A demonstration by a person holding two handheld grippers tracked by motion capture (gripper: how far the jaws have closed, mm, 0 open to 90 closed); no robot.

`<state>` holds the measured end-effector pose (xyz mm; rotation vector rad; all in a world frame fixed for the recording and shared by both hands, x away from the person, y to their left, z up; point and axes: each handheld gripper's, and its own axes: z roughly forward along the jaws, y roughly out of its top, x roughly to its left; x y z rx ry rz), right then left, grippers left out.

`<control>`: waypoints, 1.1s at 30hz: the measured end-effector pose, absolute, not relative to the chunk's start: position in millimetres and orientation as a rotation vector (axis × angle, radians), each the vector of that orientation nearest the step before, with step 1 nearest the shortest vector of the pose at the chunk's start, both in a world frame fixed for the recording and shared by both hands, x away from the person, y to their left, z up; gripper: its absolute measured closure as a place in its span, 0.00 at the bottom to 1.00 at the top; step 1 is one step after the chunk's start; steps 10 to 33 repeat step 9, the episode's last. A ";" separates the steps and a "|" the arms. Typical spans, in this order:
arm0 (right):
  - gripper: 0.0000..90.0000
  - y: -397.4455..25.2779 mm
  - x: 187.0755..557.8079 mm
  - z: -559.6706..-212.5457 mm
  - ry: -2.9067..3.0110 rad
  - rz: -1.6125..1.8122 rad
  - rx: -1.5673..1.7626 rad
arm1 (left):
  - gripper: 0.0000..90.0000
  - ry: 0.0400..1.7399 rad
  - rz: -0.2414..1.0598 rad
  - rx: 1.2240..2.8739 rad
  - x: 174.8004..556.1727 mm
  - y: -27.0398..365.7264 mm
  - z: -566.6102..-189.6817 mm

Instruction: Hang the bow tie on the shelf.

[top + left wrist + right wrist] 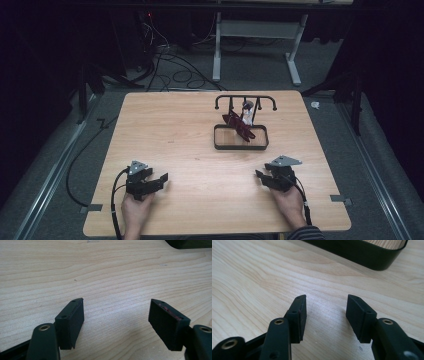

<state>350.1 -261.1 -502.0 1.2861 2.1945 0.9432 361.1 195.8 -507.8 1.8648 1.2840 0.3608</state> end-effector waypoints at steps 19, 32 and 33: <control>0.56 -259.5 349.2 -502.0 2.187 0.942 1.307 | 0.32 1.282 0.361 1.863 360.9 195.4 -507.9; 0.56 -259.5 349.2 -502.0 2.187 0.942 1.307 | 0.32 1.282 0.361 1.863 360.9 195.4 -507.9; 0.56 -259.5 349.2 -502.0 2.187 0.942 1.307 | 0.32 1.282 0.361 1.863 360.9 195.4 -507.9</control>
